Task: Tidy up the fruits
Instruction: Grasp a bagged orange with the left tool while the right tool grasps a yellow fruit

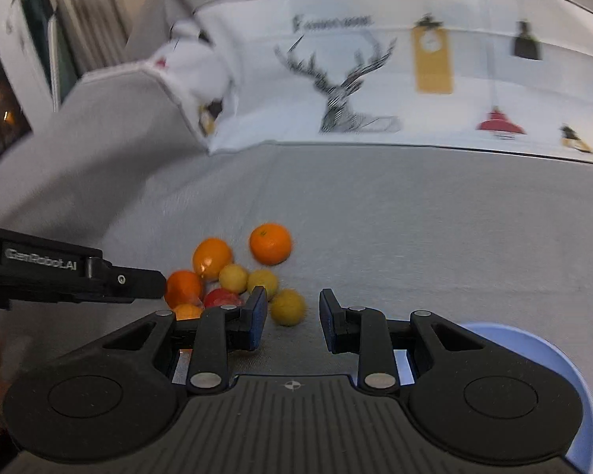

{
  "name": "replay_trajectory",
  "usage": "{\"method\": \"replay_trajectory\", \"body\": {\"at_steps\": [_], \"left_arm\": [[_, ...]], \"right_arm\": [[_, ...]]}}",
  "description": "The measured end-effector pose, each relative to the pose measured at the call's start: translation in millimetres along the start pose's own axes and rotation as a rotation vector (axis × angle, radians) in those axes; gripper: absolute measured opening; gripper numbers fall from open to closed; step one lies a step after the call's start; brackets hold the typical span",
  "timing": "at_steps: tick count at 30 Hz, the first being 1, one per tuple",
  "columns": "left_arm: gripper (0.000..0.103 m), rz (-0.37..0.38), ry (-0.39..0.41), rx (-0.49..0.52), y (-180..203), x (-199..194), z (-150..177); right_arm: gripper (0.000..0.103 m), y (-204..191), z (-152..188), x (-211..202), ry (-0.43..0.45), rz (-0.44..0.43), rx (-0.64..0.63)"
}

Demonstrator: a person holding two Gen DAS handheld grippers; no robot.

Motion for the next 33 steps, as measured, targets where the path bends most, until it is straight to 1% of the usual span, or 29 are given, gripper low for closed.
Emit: {"method": "replay_trajectory", "body": {"at_steps": [3,6,7,8,10,11,12,13,18,20,21,24,27,33], "left_arm": [[0.041,-0.027,-0.029,0.003,-4,8,1],[0.045,-0.02,-0.08,0.005,-4,22,3],[0.045,-0.022,-0.099,0.011,-4,26,4],[0.046,-0.033,-0.104,0.014,-5,30,4],[0.048,-0.028,-0.104,0.006,-7,33,4],[0.051,-0.024,-0.108,0.001,-8,35,5],[0.051,-0.025,-0.111,-0.001,-9,36,5],[0.051,-0.024,-0.113,-0.006,-9,36,5],[0.048,-0.004,-0.133,-0.012,-9,41,8],[0.043,0.007,-0.147,-0.004,-7,44,9],[0.042,0.008,-0.15,-0.001,-6,44,10],[0.041,0.012,-0.141,-0.007,-7,42,10],[0.04,0.007,-0.113,-0.011,-7,35,8],[0.04,0.005,-0.007,0.03,5,11,2]], "right_arm": [[0.031,-6,3,20,-0.039,0.014,-0.022],[0.038,-9,1,34,-0.056,0.004,-0.018],[0.038,-11,0,36,-0.058,0.001,-0.019],[0.038,-13,0,38,-0.059,0.002,-0.028],[0.037,-13,0,41,-0.062,0.015,-0.032],[0.035,-12,1,42,-0.071,0.008,-0.026],[0.029,-11,3,43,-0.083,-0.002,-0.021],[0.029,-11,4,44,-0.088,-0.007,-0.023],[0.029,-11,6,40,-0.075,-0.004,-0.031],[0.029,-9,6,37,-0.071,0.001,-0.021],[0.029,-7,5,34,-0.068,0.001,-0.014],[0.029,0,1,20,-0.044,0.007,-0.006],[0.029,9,-3,1,-0.015,0.003,-0.005],[0.029,29,-6,-48,0.042,0.012,0.024]]}}
Point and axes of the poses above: each gripper's, at about its wrist camera, not at the fingertips, and x roughly the way its jaws point, y to its right, z to its underside, the point moved 6 cm from there along x, roughly the way its jaws point, and after that the axes turned 15 degrees about z, right-handed, at the moved point
